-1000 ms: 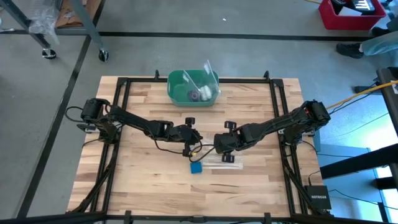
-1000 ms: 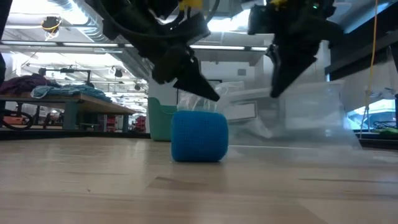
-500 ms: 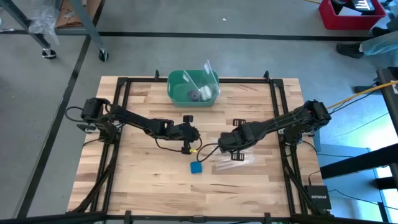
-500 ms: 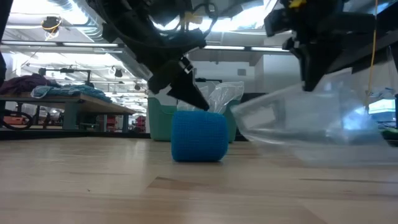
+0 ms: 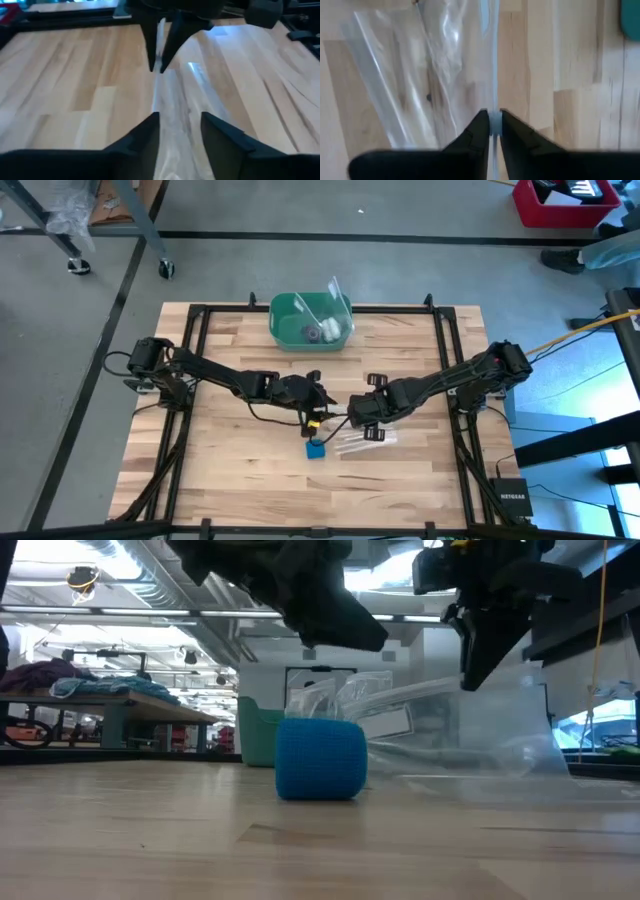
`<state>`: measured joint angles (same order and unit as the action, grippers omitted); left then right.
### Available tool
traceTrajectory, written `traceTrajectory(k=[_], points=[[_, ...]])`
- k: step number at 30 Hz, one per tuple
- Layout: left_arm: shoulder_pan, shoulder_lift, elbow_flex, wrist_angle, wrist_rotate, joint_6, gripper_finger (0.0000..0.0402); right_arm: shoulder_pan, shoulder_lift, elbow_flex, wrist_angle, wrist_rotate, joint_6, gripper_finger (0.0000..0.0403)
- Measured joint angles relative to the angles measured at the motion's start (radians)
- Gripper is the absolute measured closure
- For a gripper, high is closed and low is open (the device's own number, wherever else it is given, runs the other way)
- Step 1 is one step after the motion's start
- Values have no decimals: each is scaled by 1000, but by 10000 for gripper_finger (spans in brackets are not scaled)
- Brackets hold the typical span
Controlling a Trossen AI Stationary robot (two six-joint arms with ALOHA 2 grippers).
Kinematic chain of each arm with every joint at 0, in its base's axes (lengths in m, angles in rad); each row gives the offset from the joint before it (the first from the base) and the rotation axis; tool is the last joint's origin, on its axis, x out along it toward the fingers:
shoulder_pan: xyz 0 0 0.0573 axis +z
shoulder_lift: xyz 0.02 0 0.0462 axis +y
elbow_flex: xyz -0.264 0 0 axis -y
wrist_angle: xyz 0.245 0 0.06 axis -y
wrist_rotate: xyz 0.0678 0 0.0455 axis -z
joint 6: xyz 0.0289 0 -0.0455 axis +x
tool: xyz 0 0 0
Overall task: Roll bandage
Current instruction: Open the transparent zip bag
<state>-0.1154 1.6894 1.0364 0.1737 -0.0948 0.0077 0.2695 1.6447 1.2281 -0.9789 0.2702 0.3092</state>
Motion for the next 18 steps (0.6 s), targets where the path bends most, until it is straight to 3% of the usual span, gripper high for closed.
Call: traceTrajectory(k=[4,8,14,18], points=[[6,45,0,40,6,9,232,-1,0,-6,21,0,-3,363],[25,107,0,52,-1,42,223,-1,0,-6,63,2,-25,363],[49,140,0,45,-29,44,236,-1,0,-6,73,7,-27,363],[51,133,0,56,-35,50,274,-1,0,-6,73,7,-26,363]])
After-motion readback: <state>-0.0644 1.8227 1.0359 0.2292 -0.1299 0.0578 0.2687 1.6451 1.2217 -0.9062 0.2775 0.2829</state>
